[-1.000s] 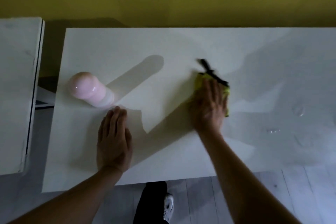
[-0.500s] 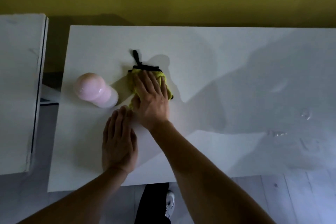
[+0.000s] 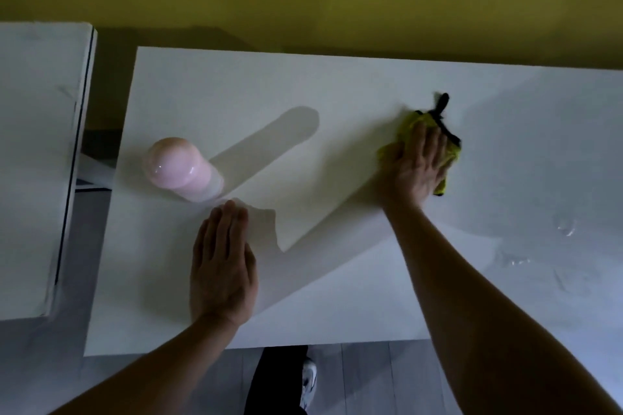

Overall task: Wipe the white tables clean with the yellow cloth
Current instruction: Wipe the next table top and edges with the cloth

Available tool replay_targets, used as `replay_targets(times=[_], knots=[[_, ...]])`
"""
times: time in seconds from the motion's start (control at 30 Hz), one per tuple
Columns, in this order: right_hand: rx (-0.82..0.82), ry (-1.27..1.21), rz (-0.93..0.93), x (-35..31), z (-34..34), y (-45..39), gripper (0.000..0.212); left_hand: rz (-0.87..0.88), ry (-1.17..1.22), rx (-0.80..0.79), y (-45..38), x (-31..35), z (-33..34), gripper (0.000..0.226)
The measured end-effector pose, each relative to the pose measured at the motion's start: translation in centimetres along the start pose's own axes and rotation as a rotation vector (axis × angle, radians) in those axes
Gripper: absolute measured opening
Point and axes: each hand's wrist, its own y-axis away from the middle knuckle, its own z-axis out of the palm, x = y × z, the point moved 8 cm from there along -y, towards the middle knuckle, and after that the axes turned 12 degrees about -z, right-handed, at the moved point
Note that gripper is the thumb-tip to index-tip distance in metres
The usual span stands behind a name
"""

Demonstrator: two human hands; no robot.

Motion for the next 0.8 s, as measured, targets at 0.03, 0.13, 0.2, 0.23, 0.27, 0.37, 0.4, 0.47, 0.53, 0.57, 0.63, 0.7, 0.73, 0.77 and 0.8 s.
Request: replay_targets(times=[0.03,0.13,0.2,0.23,0.27,0.37,0.4,0.47,0.53,0.57,0.63,0.7,0.73,0.77,0.8], knots=[[-0.017,0.013,-0.067,-2.3,0.9,0.0,0.071,0.000,0.001,0.004,0.0,0.0,-0.1,0.058],[-0.114,-0.059,-0.345,-11.3,4.1,1.3,0.068,-0.002,0.002,0.006,-0.1,0.0,-0.3,0.057],[-0.183,-0.149,-0.538,-17.0,5.9,2.8,0.064,-0.008,-0.010,-0.014,-0.1,0.1,-0.3,0.058],[-0.223,-0.170,-0.618,-19.1,6.7,3.4,0.063,-0.014,-0.025,-0.026,-0.2,0.1,-0.3,0.058],[-0.261,-0.169,-0.679,-20.3,7.3,3.7,0.063,-0.021,-0.044,-0.037,-0.2,0.1,-0.3,0.058],[-0.291,-0.137,-0.738,-19.2,7.5,3.0,0.061,0.016,-0.061,-0.052,-0.1,0.6,-0.4,0.054],[-0.250,-0.142,-0.714,-17.7,6.8,2.4,0.060,0.051,-0.049,-0.063,-0.1,1.0,-0.4,0.052],[-0.130,-0.145,-0.591,-13.3,4.7,0.4,0.060,0.096,0.004,-0.086,-0.8,2.1,-0.3,0.049],[-0.073,-0.098,-0.435,-7.8,2.9,-1.8,0.064,0.098,0.056,-0.095,-2.7,3.6,0.0,0.050],[-0.061,-0.063,-0.364,-5.2,2.0,-2.9,0.065,0.095,0.073,-0.094,-4.1,4.5,0.2,0.050],[-0.044,-0.025,-0.228,-1.3,0.8,-4.3,0.064,0.068,0.082,-0.091,-7.1,5.8,0.7,0.051],[-0.019,-0.027,-0.101,0.4,0.5,-5.0,0.062,0.009,0.066,-0.090,-9.2,6.1,1.3,0.056],[-0.006,-0.024,-0.052,0.4,0.7,-5.1,0.062,-0.010,0.048,-0.087,-9.5,6.0,1.6,0.057],[-0.001,-0.021,-0.018,-0.2,1.1,-5.2,0.062,-0.019,0.027,-0.082,-9.6,6.0,1.8,0.058],[-0.006,-0.017,-0.003,-1.3,1.7,-5.3,0.064,-0.018,0.010,-0.078,-9.4,6.0,2.1,0.058]])
